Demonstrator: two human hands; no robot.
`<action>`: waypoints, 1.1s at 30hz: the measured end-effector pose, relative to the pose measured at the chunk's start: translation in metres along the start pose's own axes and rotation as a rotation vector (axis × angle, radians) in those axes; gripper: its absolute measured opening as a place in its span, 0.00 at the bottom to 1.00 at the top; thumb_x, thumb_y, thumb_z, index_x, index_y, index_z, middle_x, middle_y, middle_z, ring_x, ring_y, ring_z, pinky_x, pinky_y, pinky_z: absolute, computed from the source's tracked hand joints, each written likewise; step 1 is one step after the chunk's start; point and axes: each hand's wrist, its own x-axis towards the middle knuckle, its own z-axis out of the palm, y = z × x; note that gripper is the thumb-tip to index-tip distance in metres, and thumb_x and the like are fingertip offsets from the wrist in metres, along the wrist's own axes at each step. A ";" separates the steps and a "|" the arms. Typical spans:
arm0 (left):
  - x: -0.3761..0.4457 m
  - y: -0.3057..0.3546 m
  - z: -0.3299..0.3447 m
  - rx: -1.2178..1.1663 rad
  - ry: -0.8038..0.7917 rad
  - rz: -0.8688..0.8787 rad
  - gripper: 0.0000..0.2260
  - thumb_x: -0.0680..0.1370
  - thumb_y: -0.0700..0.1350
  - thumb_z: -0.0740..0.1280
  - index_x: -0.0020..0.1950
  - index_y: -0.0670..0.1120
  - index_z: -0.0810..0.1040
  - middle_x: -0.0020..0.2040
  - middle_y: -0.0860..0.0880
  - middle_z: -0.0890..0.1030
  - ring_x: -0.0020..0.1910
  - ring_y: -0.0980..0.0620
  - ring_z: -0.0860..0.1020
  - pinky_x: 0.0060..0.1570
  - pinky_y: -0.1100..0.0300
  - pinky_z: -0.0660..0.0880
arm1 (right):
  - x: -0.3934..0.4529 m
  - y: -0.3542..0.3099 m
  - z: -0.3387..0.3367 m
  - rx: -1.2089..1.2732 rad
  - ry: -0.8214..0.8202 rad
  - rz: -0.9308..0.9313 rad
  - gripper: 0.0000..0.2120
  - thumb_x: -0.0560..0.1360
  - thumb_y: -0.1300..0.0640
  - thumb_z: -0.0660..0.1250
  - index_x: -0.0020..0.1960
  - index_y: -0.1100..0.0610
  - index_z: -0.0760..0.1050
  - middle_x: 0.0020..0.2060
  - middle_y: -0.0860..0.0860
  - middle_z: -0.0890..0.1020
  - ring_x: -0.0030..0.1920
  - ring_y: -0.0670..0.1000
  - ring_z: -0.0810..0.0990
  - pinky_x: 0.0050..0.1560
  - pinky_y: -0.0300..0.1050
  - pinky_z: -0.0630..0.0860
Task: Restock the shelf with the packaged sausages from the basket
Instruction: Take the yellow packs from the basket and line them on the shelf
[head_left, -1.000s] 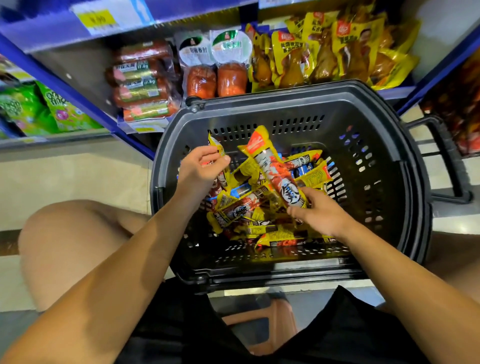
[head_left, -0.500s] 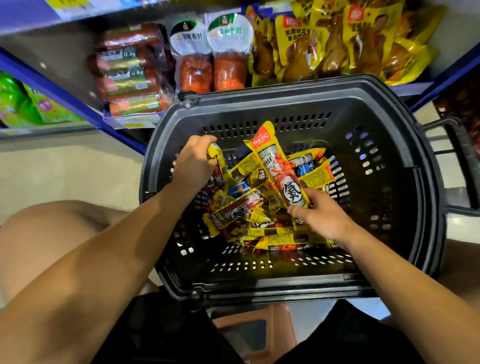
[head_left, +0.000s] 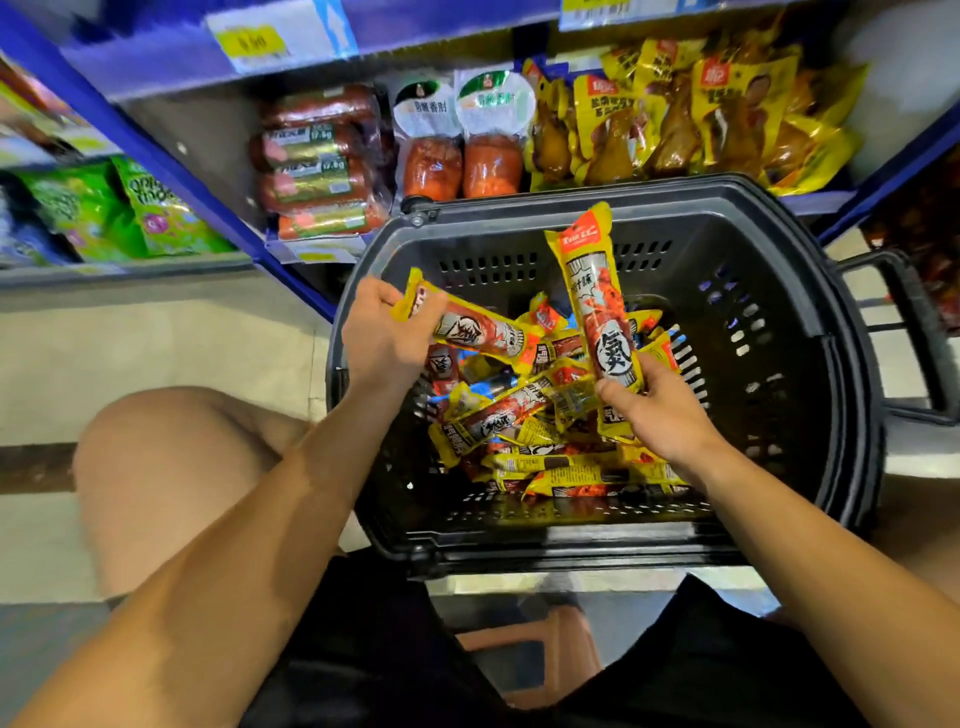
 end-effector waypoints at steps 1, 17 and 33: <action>-0.005 -0.003 0.000 -0.134 0.000 -0.151 0.16 0.71 0.54 0.73 0.44 0.45 0.72 0.39 0.49 0.79 0.29 0.63 0.75 0.38 0.59 0.77 | -0.005 -0.003 0.000 -0.016 0.017 -0.014 0.19 0.78 0.53 0.68 0.67 0.52 0.70 0.54 0.46 0.80 0.57 0.50 0.79 0.61 0.51 0.75; -0.131 -0.002 -0.041 -0.915 -0.497 -0.445 0.13 0.80 0.39 0.63 0.65 0.42 0.75 0.58 0.39 0.81 0.52 0.43 0.81 0.49 0.51 0.78 | -0.093 -0.054 0.016 0.146 0.092 -0.187 0.19 0.72 0.51 0.68 0.63 0.47 0.75 0.52 0.46 0.84 0.53 0.49 0.82 0.56 0.59 0.79; -0.074 0.072 -0.106 -0.546 -0.289 0.066 0.16 0.78 0.39 0.67 0.62 0.55 0.76 0.56 0.51 0.83 0.56 0.46 0.82 0.58 0.40 0.76 | -0.116 -0.140 -0.009 0.121 0.187 -0.401 0.15 0.74 0.59 0.68 0.59 0.48 0.77 0.48 0.46 0.85 0.47 0.52 0.84 0.50 0.56 0.82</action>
